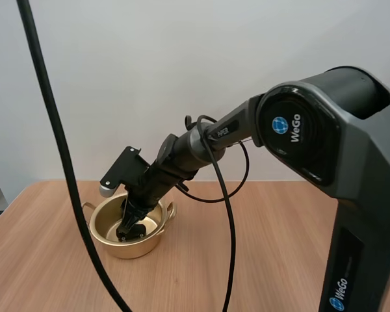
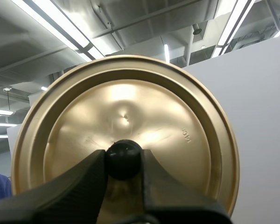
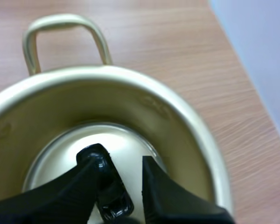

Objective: Open the pot, put the car inside, and close it

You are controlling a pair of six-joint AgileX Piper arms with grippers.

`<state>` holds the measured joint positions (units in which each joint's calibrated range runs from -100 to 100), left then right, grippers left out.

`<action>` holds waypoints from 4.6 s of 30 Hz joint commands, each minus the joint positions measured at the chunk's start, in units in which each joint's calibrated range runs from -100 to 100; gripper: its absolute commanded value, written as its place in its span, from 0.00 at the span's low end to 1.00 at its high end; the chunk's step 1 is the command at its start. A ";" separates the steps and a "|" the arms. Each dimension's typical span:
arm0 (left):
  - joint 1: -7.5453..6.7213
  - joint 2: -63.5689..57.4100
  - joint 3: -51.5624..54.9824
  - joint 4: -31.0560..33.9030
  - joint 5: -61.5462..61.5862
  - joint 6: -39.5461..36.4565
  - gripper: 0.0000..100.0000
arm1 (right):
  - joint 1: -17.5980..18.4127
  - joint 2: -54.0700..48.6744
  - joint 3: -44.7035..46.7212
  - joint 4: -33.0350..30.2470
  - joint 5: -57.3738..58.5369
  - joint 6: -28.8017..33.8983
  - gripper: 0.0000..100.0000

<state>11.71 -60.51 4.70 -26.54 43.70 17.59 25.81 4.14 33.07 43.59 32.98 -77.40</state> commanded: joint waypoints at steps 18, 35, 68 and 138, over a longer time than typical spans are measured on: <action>0.01 -0.07 0.04 -0.31 0.18 0.05 0.00 | -6.29 -19.63 -0.05 1.74 -4.47 5.61 0.00; 0.01 1.38 0.17 -2.28 8.46 0.05 0.00 | -27.51 -26.42 4.52 7.99 -10.54 12.92 0.00; 0.01 2.16 30.24 -14.46 -2.41 9.73 0.00 | -29.73 -34.72 20.88 7.63 -17.12 8.78 0.00; 0.01 15.55 47.91 -10.17 26.61 13.64 0.00 | -29.73 -34.74 21.04 6.60 -15.59 8.78 0.00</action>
<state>11.71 -45.68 52.64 -37.29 68.30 31.75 -3.89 -30.60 54.03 50.29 17.27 -68.65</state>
